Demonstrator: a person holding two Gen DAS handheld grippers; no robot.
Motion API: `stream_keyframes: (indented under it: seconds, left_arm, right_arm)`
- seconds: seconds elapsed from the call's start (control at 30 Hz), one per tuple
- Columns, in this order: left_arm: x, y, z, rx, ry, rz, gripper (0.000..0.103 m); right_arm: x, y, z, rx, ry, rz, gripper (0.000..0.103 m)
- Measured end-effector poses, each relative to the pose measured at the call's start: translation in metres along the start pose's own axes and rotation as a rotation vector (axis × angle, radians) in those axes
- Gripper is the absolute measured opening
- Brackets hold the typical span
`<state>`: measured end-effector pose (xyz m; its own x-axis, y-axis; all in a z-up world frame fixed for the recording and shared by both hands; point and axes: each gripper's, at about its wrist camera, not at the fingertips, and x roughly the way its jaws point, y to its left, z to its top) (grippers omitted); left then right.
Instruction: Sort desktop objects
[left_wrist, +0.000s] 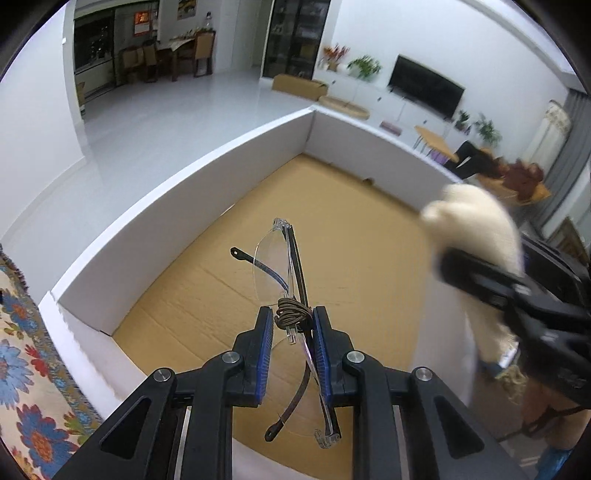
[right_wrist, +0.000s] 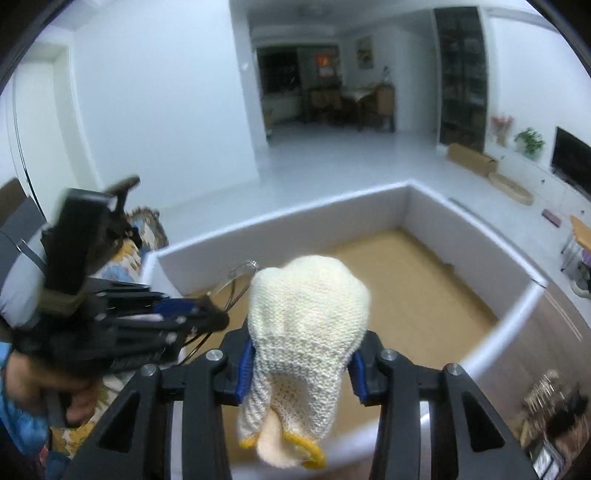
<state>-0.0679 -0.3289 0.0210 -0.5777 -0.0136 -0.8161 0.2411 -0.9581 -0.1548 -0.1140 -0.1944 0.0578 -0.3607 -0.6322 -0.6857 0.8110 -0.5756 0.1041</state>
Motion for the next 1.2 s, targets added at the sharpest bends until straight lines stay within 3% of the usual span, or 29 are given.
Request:
stream_keyframes:
  seconds: [0.03, 0.07, 0.1, 0.13, 0.17, 0.4, 0.6, 0.7, 0.77, 0.9, 1.03, 1.13, 1.17, 1.2]
  left_arm:
    - [0.01, 0.002, 0.003, -0.001, 0.035, 0.029, 0.024]
    - [0.016, 0.005, 0.005, -0.002, 0.061, 0.045, 0.034]
    - [0.023, 0.008, 0.006, -0.008, 0.091, 0.063, 0.046]
    - [0.028, 0.012, 0.006, -0.024, 0.11, 0.09, 0.071]
    - [0.03, 0.017, 0.005, -0.041, 0.108, 0.121, 0.079]
    - [0.001, 0.017, -0.014, -0.079, 0.0, 0.084, 0.079]
    - [-0.053, -0.053, -0.035, 0.083, -0.055, -0.055, 0.082]
    - [-0.067, -0.111, -0.05, 0.208, -0.039, -0.147, 0.095]
    - [-0.068, -0.148, -0.061, 0.274, -0.016, -0.2, 0.103]
    - [-0.023, -0.216, -0.087, 0.372, 0.098, -0.234, 0.103]
    - [0.037, -0.259, -0.125, 0.419, 0.196, -0.237, 0.103]
    - [0.06, -0.277, -0.147, 0.447, 0.2, -0.22, 0.103]
    - [0.058, -0.284, -0.152, 0.484, 0.134, -0.19, 0.103]
    - [0.058, -0.288, -0.157, 0.516, 0.122, -0.174, 0.103]
  right_arm:
    - [0.015, -0.003, 0.002, 0.008, 0.029, 0.002, 0.052]
    - [0.032, -0.007, 0.003, 0.026, 0.078, -0.006, 0.075]
    - [0.044, -0.012, 0.003, 0.048, 0.114, -0.012, 0.091]
    - [0.05, -0.017, 0.003, 0.065, 0.123, -0.011, 0.103]
    - [0.051, -0.025, -0.003, 0.082, 0.114, -0.012, 0.103]
    - [-0.005, -0.048, -0.032, 0.133, 0.045, -0.042, 0.103]
    - [-0.122, -0.057, -0.107, 0.156, -0.044, -0.058, 0.103]
    - [-0.175, -0.069, -0.164, 0.156, -0.025, -0.177, 0.103]
    - [-0.201, -0.085, -0.21, 0.177, 0.038, -0.282, 0.103]
    - [-0.218, -0.116, -0.299, 0.252, 0.207, -0.42, 0.103]
    - [-0.225, -0.128, -0.358, 0.314, 0.257, -0.464, 0.103]
    - [-0.225, -0.131, -0.371, 0.351, 0.238, -0.477, 0.103]
    - [-0.223, -0.133, -0.374, 0.369, 0.221, -0.473, 0.103]
    - [-0.221, -0.134, -0.375, 0.385, 0.21, -0.47, 0.103]
